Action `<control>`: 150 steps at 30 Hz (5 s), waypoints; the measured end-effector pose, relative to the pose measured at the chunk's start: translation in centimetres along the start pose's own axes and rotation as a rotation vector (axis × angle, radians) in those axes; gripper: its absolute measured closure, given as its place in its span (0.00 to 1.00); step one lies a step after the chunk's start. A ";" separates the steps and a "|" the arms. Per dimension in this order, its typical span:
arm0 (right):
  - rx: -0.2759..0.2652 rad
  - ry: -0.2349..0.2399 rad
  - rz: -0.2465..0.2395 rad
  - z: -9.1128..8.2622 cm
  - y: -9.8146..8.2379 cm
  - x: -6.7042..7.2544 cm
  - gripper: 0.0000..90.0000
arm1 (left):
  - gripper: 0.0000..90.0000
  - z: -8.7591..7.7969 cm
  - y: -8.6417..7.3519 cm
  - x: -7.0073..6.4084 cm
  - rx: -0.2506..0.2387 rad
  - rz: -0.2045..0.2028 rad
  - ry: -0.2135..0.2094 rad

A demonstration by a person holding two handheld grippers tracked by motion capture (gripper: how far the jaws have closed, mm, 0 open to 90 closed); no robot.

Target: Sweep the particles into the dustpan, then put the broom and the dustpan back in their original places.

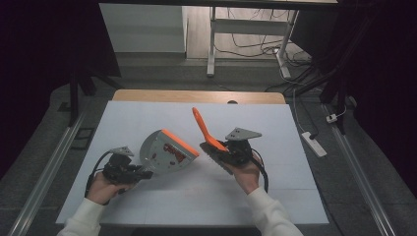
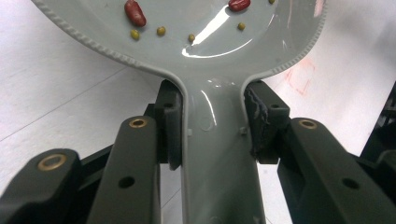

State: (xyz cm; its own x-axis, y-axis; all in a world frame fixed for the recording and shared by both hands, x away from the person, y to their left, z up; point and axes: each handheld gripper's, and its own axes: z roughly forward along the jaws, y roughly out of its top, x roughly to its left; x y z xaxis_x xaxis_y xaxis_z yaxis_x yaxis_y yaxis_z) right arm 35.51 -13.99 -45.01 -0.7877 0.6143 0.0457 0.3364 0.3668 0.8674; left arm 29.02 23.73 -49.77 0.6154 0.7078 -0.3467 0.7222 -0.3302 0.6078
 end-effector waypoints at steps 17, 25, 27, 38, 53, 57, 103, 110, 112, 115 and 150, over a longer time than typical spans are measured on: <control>0.031 -0.029 0.023 -1.9 -1.1 -1.2 0.78 | 0.68 -1.0 -1.1 0.1 -0.058 -0.064 0.047; 0.034 -0.034 0.027 -3.3 -2.4 -1.7 0.78 | 0.68 -1.3 -2.0 -0.3 -0.085 -0.089 0.074; 0.036 -0.034 0.033 -3.7 -2.7 -1.9 0.78 | 0.68 -1.3 -2.4 -0.4 -0.097 -0.106 0.081; 0.054 0.005 0.025 -5.5 -4.2 -2.7 0.78 | 0.68 -1.8 -3.8 -0.6 -0.142 -0.185 0.126; 0.074 0.045 0.058 -6.2 -5.3 -3.5 0.78 | 0.68 -1.0 -4.1 -0.9 -0.151 -0.239 0.171; 0.079 0.045 0.053 -6.2 -5.4 -3.7 0.78 | 0.68 -0.7 -4.3 -0.9 -0.152 -0.263 0.186; 0.202 -0.039 0.199 -5.8 -8.3 -5.0 0.76 | 0.68 0.4 -4.9 -1.3 -0.192 -0.380 0.283; 0.234 -0.065 0.186 -5.4 -8.5 -5.8 0.69 | 0.68 0.6 -4.8 -1.3 -0.181 -0.382 0.291; 0.253 -0.078 0.183 -5.1 -8.6 -6.1 0.65 | 0.68 0.6 -4.8 -1.3 -0.176 -0.382 0.295; 0.259 -0.070 0.202 -4.9 -8.7 -6.7 0.63 | 0.68 0.7 -4.8 -1.4 -0.176 -0.382 0.293; 0.199 -0.143 0.106 -6.0 -8.1 -6.8 0.45 | 0.35 -0.5 -5.1 -2.0 -0.147 -0.244 0.368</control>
State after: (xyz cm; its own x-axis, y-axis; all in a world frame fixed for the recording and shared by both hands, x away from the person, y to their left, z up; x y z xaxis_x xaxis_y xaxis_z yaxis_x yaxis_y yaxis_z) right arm 35.08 -25.32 -49.35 -0.6668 0.7436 0.0482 0.5187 0.4167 0.7465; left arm 23.94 24.31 -51.85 0.2607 0.9372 -0.2318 0.7634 -0.0531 0.6438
